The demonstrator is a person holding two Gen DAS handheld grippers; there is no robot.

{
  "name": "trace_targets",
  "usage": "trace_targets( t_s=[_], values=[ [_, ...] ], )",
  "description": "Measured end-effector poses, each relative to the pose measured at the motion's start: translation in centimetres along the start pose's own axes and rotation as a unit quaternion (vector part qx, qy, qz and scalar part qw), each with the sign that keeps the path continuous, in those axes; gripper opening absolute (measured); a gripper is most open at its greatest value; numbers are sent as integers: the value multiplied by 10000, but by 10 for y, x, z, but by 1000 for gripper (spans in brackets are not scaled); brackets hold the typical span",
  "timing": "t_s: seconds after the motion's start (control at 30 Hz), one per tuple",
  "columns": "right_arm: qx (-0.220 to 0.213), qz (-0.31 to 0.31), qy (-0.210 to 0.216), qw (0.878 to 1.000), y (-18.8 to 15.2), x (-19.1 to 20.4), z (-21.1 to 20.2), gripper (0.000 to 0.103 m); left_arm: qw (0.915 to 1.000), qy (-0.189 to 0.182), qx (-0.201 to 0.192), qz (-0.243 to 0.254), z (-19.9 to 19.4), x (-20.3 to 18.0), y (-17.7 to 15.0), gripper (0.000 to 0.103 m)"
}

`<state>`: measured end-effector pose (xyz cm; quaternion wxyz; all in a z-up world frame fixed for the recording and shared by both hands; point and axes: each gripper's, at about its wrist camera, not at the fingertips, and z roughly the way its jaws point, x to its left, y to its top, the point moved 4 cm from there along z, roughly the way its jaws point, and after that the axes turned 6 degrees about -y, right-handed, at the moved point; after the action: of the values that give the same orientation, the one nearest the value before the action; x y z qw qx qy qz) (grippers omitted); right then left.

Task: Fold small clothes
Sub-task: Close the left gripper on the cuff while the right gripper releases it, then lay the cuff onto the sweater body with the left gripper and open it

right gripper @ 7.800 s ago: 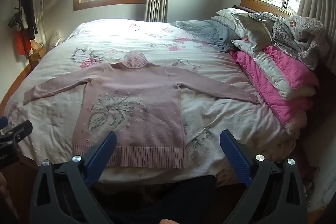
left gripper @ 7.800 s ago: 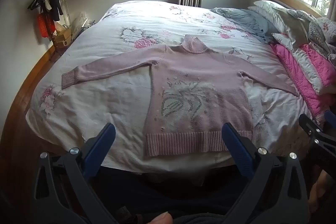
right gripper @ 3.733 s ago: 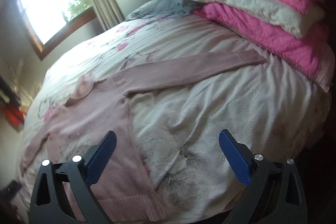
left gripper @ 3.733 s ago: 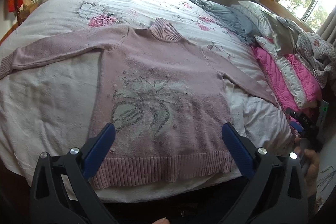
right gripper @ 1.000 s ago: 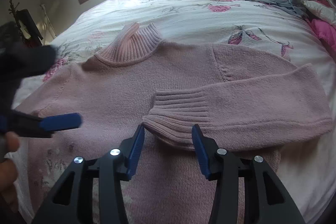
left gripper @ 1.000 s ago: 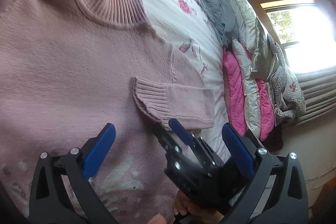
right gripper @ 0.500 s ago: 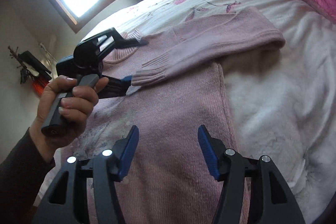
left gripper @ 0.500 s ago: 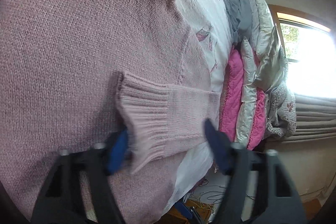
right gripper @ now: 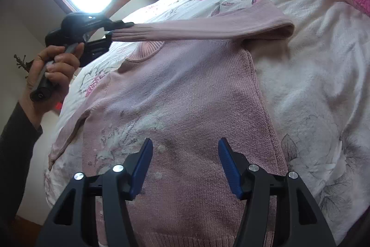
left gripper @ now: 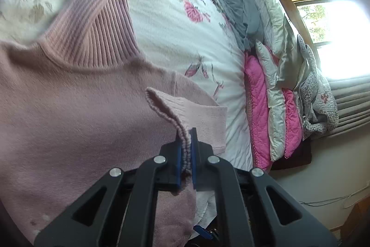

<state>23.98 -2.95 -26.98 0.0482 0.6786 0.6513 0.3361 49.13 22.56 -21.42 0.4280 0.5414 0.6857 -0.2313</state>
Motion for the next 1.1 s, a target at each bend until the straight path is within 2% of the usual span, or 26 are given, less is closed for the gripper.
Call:
trace_targets(
  t_s=[0.23, 0.4, 0.6, 0.8, 0.93, 1.1],
  values=[
    [52, -34, 30, 10000, -8, 5, -2, 60, 9983, 374, -378, 232, -76, -2, 23, 4],
    [76, -41, 31, 10000, -8, 7, 0, 60, 9959, 748, -491, 134, -114, 30, 28, 4],
    [145, -59, 28, 9999, -11, 8, 5, 60, 9929, 1024, -601, -125, -147, 74, 30, 4],
    [204, -54, 25, 9998, -13, 10, 11, 60, 9906, 1201, -512, -409, -160, 114, 27, 4],
    [234, -72, 33, 9997, -14, 13, 14, 60, 9896, 1248, -420, -579, -153, 137, 23, 4],
    [255, -55, 36, 9997, -14, 12, 15, 60, 9843, 1526, -286, -843, -141, 168, 16, 4]
  ],
)
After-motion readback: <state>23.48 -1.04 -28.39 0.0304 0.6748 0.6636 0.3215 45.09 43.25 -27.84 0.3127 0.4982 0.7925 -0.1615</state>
